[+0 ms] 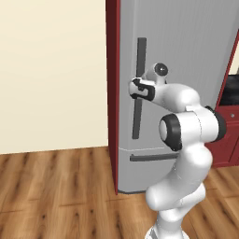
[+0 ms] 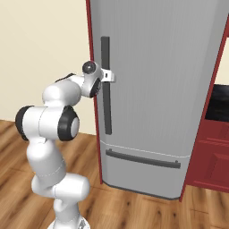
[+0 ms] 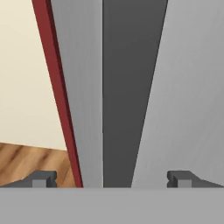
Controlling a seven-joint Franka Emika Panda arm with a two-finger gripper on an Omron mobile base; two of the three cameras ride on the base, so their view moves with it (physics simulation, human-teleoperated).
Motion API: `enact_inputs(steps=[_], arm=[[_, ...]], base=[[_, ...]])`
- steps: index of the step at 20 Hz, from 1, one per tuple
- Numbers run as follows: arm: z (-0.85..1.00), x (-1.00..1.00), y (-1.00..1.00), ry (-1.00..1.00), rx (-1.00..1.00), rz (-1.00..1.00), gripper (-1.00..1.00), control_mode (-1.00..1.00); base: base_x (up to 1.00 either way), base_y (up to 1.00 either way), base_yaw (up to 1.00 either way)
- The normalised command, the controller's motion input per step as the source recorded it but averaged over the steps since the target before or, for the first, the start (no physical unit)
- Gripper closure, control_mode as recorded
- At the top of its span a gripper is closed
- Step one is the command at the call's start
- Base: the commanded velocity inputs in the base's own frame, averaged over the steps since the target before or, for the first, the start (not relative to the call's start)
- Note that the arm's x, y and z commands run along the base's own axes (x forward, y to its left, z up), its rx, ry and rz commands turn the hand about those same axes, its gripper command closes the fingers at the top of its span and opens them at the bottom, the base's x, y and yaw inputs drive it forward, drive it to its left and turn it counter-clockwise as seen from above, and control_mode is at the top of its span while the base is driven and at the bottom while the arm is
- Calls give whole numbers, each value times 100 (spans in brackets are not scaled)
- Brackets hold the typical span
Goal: Retrieve the chicken drumstick from the fridge and place it on the saucepan with marinade on the stove.
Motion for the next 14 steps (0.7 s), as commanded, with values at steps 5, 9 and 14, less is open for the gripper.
enact_inputs(steps=[5,9,14], arm=[[-12,64,-12,0,0,0,-100,-100],[-16,61,-8,0,0,0,-100,-100],[-19,61,0,0,0,0,-100,-100]], base=[[0,0,0],[0,0,0],[0,0,0]])
